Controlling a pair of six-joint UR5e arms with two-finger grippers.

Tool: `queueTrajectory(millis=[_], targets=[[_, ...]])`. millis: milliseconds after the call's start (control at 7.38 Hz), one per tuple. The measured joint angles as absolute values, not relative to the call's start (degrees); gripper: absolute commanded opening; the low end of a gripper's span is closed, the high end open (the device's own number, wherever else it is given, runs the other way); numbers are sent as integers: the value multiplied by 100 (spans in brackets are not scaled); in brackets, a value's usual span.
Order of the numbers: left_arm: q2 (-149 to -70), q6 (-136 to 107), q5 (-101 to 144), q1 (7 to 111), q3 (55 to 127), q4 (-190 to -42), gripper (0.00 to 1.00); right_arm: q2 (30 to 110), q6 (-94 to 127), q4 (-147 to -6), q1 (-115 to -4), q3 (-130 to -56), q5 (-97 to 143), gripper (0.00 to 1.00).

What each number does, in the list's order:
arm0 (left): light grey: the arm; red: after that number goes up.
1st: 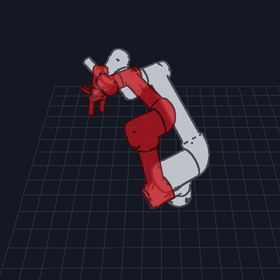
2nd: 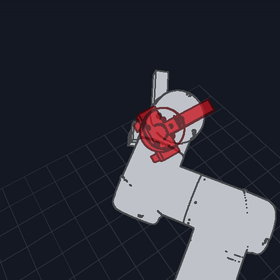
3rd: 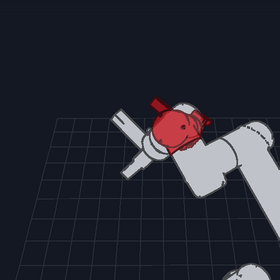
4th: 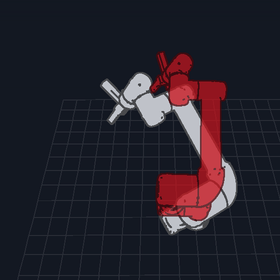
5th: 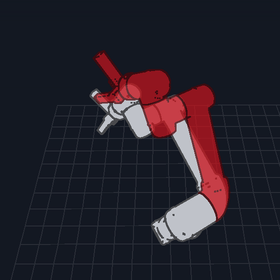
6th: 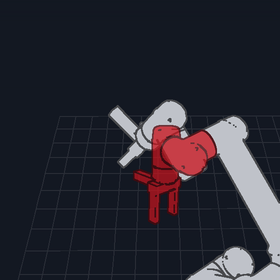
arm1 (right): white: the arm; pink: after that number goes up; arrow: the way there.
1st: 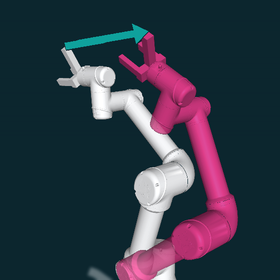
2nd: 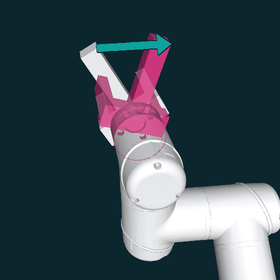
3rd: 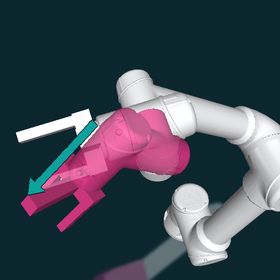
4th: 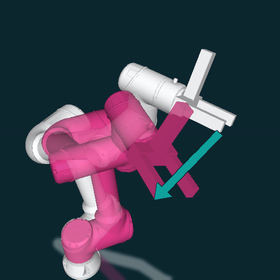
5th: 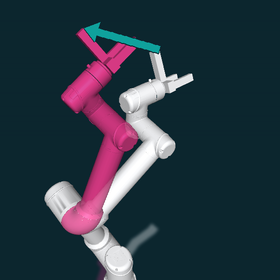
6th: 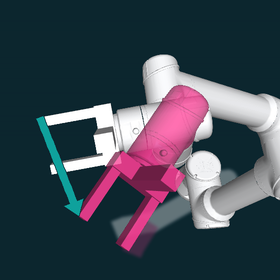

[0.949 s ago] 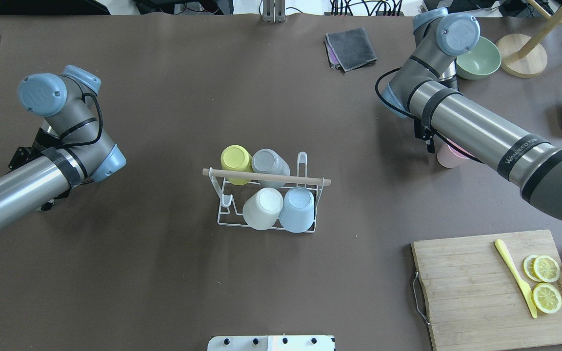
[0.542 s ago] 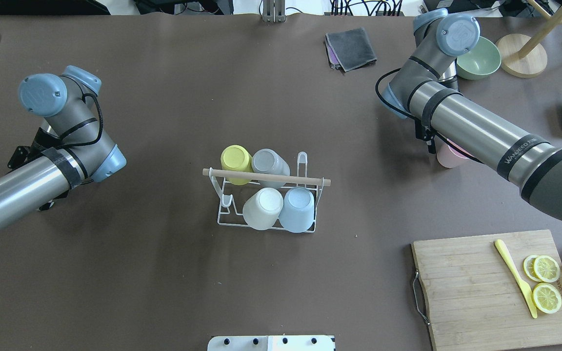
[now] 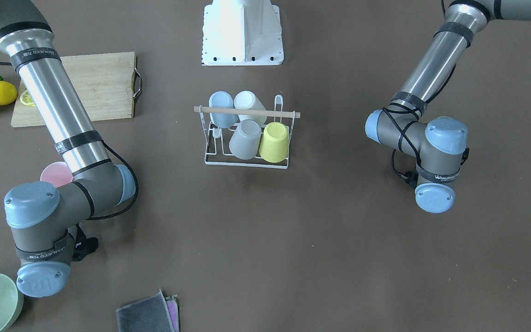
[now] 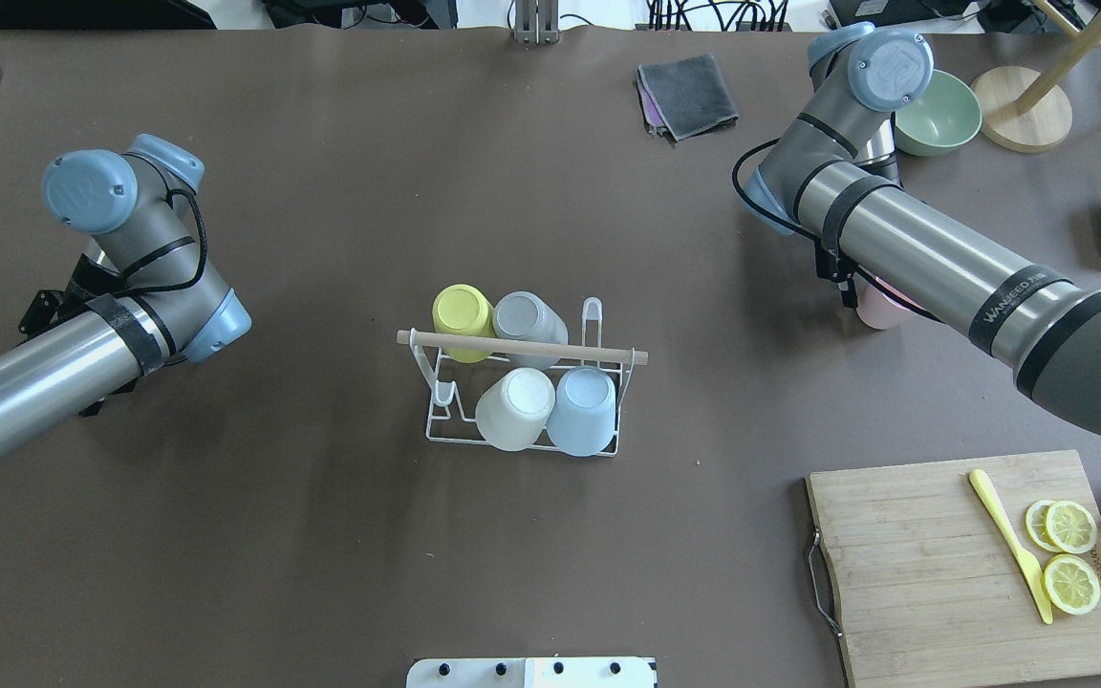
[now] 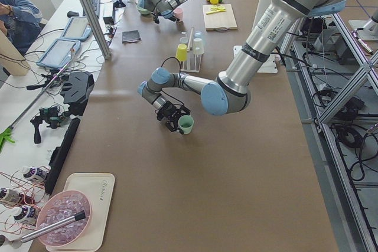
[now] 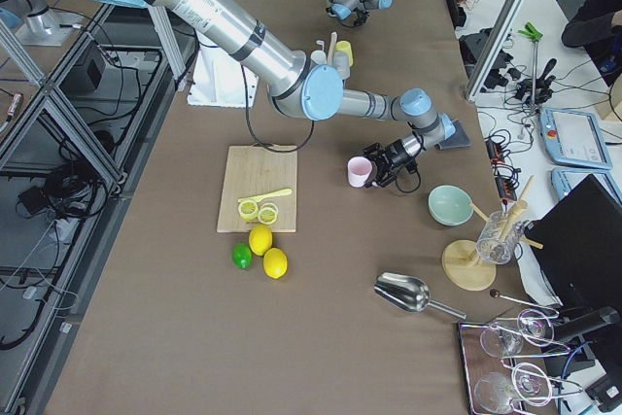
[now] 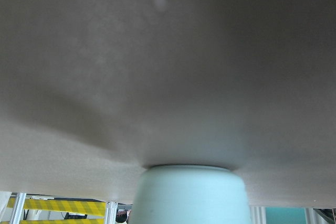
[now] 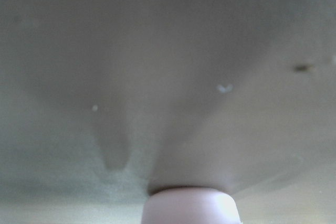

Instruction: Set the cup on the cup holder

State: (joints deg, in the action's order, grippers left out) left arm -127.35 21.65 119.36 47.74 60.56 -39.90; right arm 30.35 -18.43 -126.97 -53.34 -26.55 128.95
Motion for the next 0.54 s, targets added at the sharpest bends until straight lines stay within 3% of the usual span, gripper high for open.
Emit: queueTrajectory(millis=[136, 407, 542], targets=[[-12735, 2163, 11936, 4765, 6053, -3990, 97, 3034, -1840, -12704, -5314, -2655, 12886, 100], [-12735, 2168, 11936, 4754, 6053, -3990, 95, 3028, -1837, -12708, -5303, -2654, 12841, 46], [-12735, 2170, 11933, 4750, 6054, -3990, 85, 3029, -1838, -12708, -5301, -2654, 12812, 29]])
